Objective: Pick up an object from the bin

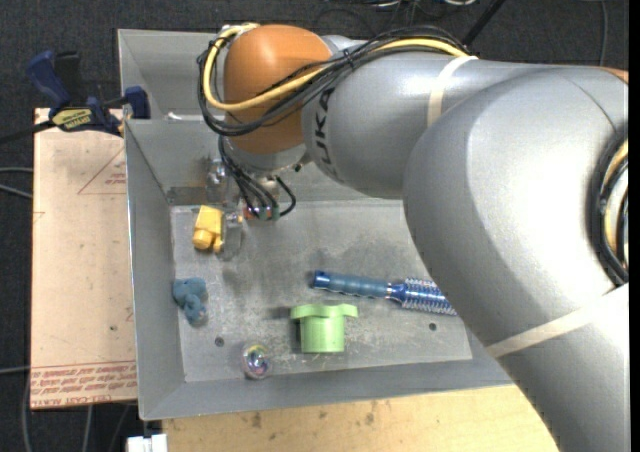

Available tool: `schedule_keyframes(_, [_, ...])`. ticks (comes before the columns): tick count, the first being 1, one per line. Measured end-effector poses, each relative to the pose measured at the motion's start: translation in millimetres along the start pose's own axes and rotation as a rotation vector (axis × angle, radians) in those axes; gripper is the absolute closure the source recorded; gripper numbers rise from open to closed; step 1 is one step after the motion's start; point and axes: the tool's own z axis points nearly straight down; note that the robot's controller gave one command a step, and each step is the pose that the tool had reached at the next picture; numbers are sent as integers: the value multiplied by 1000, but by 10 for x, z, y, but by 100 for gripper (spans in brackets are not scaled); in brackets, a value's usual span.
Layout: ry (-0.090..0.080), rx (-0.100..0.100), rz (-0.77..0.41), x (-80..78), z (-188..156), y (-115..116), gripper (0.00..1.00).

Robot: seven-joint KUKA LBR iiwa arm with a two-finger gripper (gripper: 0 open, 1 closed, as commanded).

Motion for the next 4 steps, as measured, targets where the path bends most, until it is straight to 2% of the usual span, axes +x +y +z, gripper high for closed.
schedule_keyframes(1, [8, 1, 61, 20, 321, -4, 0])
schedule_keyframes(2, [9, -1, 62, 18, 319, -3, 0])
schedule_keyframes(3, [6, -2, 63, 13, 317, -6, 100])
schedule_keyframes(4, [-8, -2, 63, -19, -540, -1, 100])
